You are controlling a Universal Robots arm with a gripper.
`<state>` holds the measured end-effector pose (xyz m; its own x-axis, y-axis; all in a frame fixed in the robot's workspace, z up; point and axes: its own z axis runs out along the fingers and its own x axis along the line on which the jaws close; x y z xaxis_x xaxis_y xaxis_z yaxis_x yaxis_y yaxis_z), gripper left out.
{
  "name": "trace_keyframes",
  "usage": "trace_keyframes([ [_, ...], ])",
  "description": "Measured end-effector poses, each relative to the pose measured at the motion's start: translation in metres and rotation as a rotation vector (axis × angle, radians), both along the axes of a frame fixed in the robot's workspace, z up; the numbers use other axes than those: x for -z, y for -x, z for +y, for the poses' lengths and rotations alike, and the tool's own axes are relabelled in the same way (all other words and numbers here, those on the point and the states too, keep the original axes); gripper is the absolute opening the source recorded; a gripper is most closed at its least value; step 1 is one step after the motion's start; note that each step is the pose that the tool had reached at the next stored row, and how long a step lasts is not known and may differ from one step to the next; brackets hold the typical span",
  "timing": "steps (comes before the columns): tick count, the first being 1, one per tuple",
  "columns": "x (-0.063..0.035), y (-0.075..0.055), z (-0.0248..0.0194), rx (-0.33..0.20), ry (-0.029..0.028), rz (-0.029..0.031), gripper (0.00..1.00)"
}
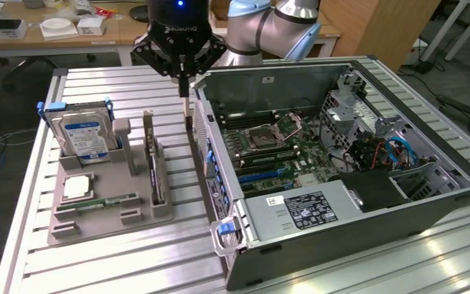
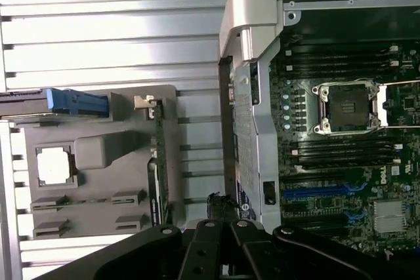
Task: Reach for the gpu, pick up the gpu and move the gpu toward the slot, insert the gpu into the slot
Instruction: 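Reach for the gpu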
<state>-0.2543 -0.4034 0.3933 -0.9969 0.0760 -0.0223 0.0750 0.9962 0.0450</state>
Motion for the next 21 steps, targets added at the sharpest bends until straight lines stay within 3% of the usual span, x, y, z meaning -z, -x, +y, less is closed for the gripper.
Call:
trace_keyframes([
  [21,0.0000,0.022,-0.0008,0.001,0.0000,0.0007,0.10],
])
